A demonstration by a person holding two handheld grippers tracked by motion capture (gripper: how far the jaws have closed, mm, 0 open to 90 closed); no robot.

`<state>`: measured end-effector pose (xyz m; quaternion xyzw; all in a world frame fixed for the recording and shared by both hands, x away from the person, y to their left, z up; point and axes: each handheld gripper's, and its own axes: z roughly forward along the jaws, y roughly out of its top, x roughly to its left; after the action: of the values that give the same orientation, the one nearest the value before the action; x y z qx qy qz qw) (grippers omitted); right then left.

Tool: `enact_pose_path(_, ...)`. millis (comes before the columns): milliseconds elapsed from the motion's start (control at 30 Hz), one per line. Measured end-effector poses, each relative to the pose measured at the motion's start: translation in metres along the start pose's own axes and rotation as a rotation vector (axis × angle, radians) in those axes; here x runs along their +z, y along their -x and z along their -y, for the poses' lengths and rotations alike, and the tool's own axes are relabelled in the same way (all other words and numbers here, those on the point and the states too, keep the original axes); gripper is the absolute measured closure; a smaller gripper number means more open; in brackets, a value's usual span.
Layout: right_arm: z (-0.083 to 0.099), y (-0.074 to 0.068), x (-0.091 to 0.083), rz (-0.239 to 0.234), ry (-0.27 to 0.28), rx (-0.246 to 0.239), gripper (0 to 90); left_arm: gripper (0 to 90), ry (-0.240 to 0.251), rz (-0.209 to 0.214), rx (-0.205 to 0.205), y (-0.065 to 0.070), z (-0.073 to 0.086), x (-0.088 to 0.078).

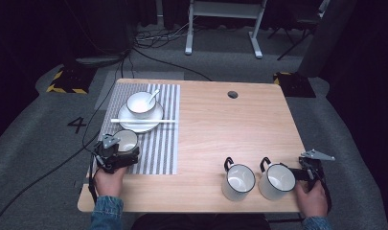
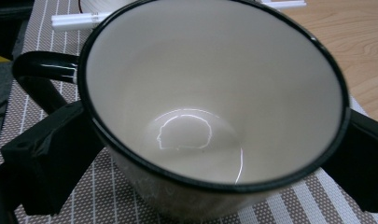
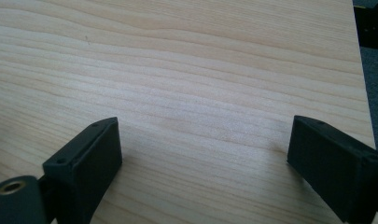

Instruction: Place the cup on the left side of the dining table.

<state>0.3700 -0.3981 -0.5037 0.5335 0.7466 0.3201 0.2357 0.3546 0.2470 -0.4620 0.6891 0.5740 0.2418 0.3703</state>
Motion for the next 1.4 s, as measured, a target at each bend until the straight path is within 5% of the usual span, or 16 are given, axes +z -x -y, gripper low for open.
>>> enact_pose_path(500, -0.001, 0.0, 0.001, -0.001, 0.0, 0.004, 9.9, 0.7, 0.056, 0.028, -0.01, -0.004, 0.012, -0.048)
enact_pose_path(967, -0.001, 0.0, 0.001, -0.001, 0.0, 0.004, 9.9, 1.6, 0.052, 0.033, 0.04, -0.008, 0.029, -0.086)
enact_pose_path(1400, -0.001, 0.0, 0.001, -0.001, 0.0, 0.004, 9.9, 3.5, -0.042, 0.084, 0.115, -0.018, 0.047, -0.093)
